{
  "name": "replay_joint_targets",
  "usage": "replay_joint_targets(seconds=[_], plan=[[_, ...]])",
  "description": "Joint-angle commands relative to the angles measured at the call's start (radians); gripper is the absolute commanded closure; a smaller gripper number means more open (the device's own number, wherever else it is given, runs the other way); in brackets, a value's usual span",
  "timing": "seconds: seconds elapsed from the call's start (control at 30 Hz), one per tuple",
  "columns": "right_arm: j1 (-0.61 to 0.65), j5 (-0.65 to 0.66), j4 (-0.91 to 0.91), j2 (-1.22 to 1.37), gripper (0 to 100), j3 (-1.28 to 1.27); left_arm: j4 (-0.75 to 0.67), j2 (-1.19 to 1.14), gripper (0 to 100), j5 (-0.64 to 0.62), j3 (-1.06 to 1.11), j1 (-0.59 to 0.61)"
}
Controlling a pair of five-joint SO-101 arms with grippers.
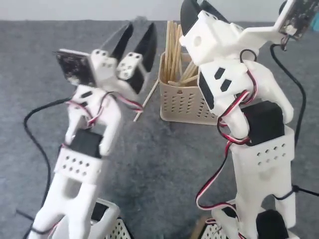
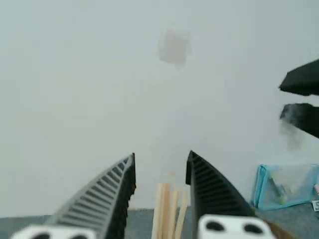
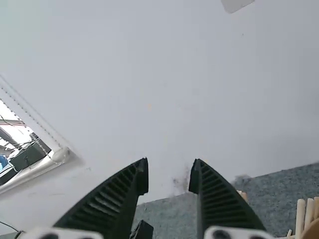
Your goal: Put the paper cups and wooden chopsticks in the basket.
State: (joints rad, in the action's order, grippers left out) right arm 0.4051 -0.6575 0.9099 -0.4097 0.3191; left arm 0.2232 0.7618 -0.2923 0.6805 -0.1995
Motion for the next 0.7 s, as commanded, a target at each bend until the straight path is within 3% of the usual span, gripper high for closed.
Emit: replay_joint_targets(seconds=[0.0,0.13,0.27,0.5,0.67], plan=[[-0.004,-0.005,-0.018,-0.007,85.8,0.003,0.199,0.051,84,-0.009,0.038,0.026],[-0.004,-0.005,-0.015,-0.007,85.8,0.003,0.242,-0.041,84,-0.009,0.128,0.052],[0.004,-0.005,-0.001,-0.013,85.8,0.003,0.157,-0.281,84,-0.017,0.127,0.072],[0.018,-0.005,0.001,-0.015,85.8,0.003,0.117,-0.829,84,-0.101,-0.111,0.078],[0.016,-0.005,0.001,-0.015,85.8,0.003,0.118,-0.976,84,-0.101,-0.197,0.066]])
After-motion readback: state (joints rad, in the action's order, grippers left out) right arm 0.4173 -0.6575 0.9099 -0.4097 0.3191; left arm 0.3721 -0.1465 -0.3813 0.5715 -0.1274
